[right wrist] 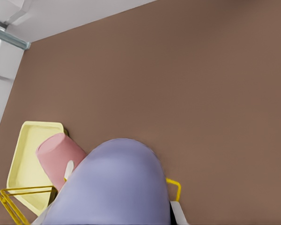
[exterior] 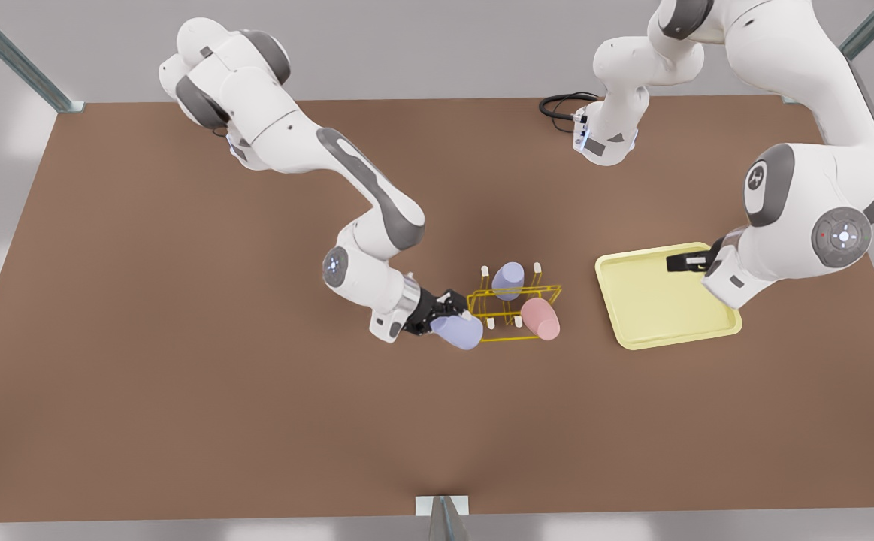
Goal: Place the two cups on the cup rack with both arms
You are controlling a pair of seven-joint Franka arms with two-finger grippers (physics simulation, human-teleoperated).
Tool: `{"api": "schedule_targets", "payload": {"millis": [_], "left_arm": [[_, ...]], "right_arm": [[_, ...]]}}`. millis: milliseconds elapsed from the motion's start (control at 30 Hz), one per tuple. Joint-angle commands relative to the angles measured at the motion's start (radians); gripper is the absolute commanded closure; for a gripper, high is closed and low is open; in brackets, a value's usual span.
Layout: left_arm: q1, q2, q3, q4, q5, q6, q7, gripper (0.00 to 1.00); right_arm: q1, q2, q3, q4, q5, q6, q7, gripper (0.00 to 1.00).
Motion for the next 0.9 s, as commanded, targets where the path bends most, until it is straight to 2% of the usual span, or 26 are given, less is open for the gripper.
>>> {"api": "schedule_targets", "payload": {"millis": [0,467,500,533,767,867], "left_arm": [[0.001,0.003,0.000,0.000,-0.008,-0.047,0.151,0.00],[0.024,0.009,-0.002,0.004,-0.005,-0.041,0.153,0.00],[0.025,0.009,-0.002,0.004,-0.005,-0.042,0.153,0.00],[0.025,0.009,-0.002,0.004,-0.005,-0.044,0.153,0.00],[0.022,0.006,-0.003,0.004,-0.005,-0.053,0.153,0.00],[0.022,0.007,-0.003,0.004,-0.006,-0.053,0.151,0.00]], "right_arm": [[0.013,0.008,0.000,0.008,0.000,0.038,0.046,0.16],[0.100,0.079,-0.001,0.055,0.004,0.097,0.068,0.15],[0.106,0.085,-0.001,0.061,0.004,0.099,0.072,0.05],[0.108,0.088,-0.001,0.066,0.004,0.100,0.072,0.00],[0.100,0.085,-0.003,0.092,0.005,0.099,0.086,0.00],[0.043,0.071,-0.006,0.124,-0.010,0.024,0.095,0.00]]}}
